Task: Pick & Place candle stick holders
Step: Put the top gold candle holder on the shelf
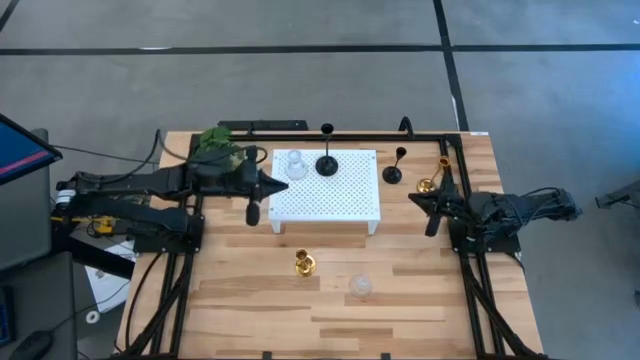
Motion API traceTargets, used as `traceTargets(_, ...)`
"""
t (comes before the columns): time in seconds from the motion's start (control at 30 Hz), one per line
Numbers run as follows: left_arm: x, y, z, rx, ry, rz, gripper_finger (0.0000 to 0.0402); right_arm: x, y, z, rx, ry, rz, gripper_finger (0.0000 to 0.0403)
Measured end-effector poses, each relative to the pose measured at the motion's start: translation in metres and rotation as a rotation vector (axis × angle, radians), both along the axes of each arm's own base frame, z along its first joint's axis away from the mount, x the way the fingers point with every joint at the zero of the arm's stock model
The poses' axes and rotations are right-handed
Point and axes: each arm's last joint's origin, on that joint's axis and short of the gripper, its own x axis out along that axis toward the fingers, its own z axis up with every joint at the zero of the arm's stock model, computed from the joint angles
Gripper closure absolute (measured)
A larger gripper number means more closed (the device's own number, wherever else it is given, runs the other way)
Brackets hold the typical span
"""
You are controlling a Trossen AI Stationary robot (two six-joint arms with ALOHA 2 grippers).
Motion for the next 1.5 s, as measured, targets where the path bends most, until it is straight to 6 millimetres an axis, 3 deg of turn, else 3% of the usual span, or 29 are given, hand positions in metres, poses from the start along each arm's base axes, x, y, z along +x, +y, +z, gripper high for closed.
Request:
traceTargets(0.27,-0.008,-0.002,-0.037,-0.021,0.028,-0.054,0.0394,-0.007,0.002,0.005,-0.006,-0.014,-0.159,0.0403)
traceTargets(0.57,-0.004,-0.002,-0.067,-0.057,0.064,-0.051,0.0395,0.001,0.011,0.007,0.053,-0.02,-0.122,0.0403)
traceTargets(0.77,-0.004,-0.002,-0.065,-0.053,0.016,-0.052,0.0396,0.009,0.016,0.042,0.013,-0.075,0.07,0.0403)
traceTargets(1.07,-0.003,-0.003,-0.063,-0.069,0.002,-0.069,0.0395,0.024,0.005,0.098,-0.184,0.002,0.075,0.0403)
traceTargets(1.23,-0.003,-0.007,-0.063,-0.07,0.002,-0.09,0.0395,0.039,-0.011,0.105,-0.202,0.073,0.033,0.0403)
traceTargets(1.5,-0.003,-0.008,-0.063,-0.067,0.002,-0.098,0.0397,0.064,-0.049,0.087,-0.123,0.148,0.067,0.0403)
